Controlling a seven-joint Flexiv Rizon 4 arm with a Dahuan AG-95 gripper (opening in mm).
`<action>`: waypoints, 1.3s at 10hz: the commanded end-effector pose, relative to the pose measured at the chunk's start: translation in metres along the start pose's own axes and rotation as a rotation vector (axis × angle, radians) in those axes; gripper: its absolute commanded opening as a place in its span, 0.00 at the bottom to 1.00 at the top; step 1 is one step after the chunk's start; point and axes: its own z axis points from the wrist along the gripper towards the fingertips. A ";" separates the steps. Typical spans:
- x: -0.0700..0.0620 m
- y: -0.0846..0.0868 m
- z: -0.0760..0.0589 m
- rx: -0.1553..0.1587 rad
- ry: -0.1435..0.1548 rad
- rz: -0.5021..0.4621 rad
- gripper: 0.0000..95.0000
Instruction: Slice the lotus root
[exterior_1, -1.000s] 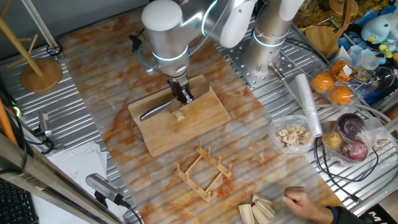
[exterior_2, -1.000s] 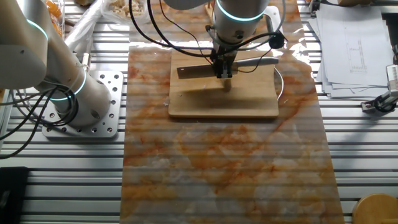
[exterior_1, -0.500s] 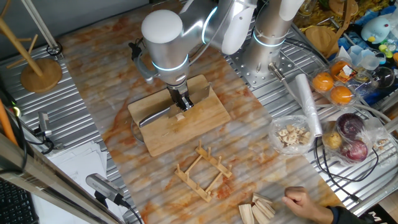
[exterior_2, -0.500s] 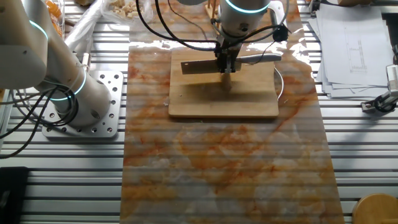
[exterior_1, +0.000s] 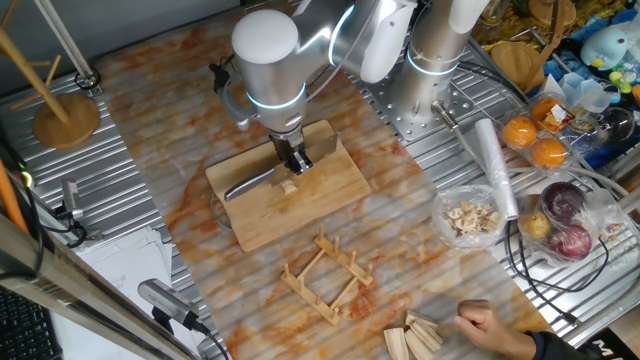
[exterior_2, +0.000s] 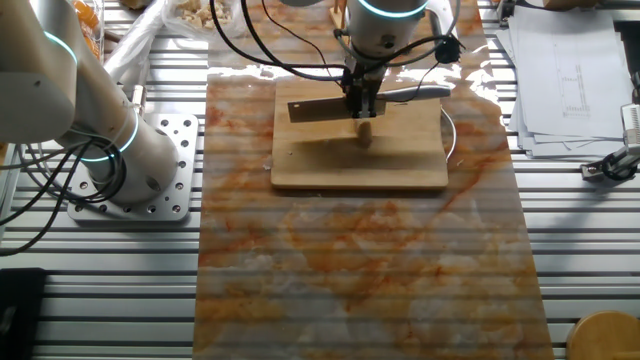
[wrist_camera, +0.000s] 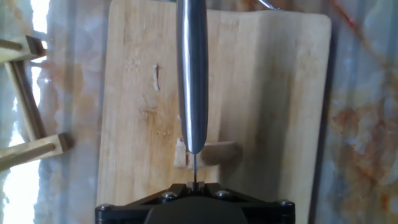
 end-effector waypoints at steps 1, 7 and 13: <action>0.000 -0.001 0.001 -0.001 -0.005 0.004 0.00; -0.009 -0.008 0.027 -0.043 -0.008 -0.004 0.00; -0.006 -0.007 0.051 -0.034 -0.012 -0.037 0.00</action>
